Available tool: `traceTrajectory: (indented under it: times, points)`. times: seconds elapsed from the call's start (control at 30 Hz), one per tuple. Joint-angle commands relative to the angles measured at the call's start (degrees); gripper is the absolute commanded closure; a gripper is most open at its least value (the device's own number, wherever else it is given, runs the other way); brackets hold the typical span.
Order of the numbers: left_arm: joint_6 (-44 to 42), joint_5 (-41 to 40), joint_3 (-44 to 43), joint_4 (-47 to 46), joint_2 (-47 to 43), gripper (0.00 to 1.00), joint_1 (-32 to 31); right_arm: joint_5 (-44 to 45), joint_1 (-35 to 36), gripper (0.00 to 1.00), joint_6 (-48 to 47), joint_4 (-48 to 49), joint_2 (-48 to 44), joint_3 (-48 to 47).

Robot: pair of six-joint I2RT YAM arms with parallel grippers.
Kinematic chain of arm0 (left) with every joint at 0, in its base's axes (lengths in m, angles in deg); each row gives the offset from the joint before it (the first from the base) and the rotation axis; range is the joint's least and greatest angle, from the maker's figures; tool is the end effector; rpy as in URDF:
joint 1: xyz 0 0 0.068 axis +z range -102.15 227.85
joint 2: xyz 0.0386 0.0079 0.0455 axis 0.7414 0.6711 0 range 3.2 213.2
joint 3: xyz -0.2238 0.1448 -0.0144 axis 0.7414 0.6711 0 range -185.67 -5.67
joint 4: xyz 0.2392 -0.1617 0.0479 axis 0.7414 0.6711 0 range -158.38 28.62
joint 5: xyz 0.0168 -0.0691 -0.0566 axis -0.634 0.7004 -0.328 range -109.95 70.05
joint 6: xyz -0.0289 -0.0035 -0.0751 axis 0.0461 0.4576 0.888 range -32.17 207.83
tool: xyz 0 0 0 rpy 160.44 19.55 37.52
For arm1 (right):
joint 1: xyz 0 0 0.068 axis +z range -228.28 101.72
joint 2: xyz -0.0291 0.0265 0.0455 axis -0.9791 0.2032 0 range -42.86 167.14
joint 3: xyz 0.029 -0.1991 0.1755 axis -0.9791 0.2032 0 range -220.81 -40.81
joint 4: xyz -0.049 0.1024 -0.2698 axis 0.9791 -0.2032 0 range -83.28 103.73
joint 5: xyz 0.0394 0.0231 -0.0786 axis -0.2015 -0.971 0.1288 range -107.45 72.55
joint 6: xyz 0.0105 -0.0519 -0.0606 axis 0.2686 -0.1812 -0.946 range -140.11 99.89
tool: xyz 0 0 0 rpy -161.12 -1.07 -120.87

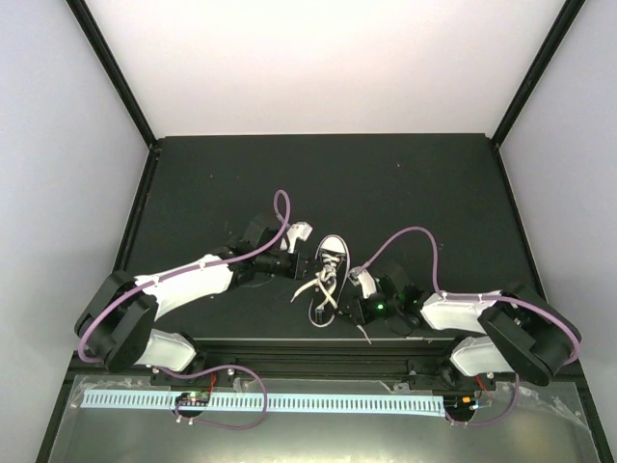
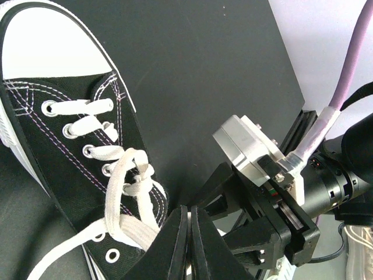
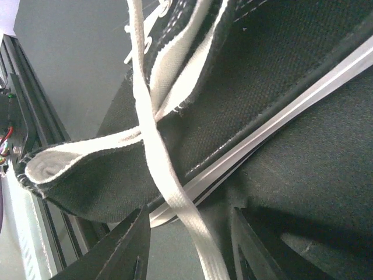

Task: Tie the shoes

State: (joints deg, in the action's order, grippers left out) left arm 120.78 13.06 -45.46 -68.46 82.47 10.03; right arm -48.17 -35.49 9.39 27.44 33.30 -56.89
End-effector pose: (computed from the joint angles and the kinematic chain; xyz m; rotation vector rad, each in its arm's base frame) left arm 0.2351 -0.2304 0.1524 0.4455 2.4256 -1.2587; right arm 0.1531 0.1900 0.0560 -0.5803 2.5299 1.1814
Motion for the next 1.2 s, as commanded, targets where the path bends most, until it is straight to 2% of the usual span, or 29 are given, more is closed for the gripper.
traceTrajectory:
  times: [0.0,0.23,0.47,0.67,0.93,1.1,1.17]
  points:
    - [-1.22,0.18,0.14,-1.71,0.28,0.98,0.36,-0.80,0.72,0.62,-0.31,3.65,2.01,-1.24]
    - [-1.92,0.42,0.36,-2.28,0.04,0.98,0.38,0.97,0.65,0.85,0.04,1.57,0.50,-1.24]
    - [-6.36,3.68,2.72,-4.09,-1.05,0.98,0.20,8.52,0.72,0.98,0.23,-10.09,-8.27,-2.18]
    - [-11.40,4.33,4.63,0.69,-1.56,0.99,-0.56,12.71,0.63,0.98,-0.22,-17.48,-11.99,-7.43]
    - [-15.53,3.76,6.79,5.79,-4.39,0.98,-1.46,15.74,0.56,0.98,-0.71,-20.81,-6.56,-14.76]
    - [-17.18,1.47,7.02,10.26,-8.69,0.85,-1.47,15.51,0.62,0.98,-1.10,-20.00,-4.18,-16.83]
    - [-17.76,-1.27,6.57,13.08,-10.56,0.75,-1.41,15.67,0.63,0.98,-1.32,-20.29,-3.69,-17.49]
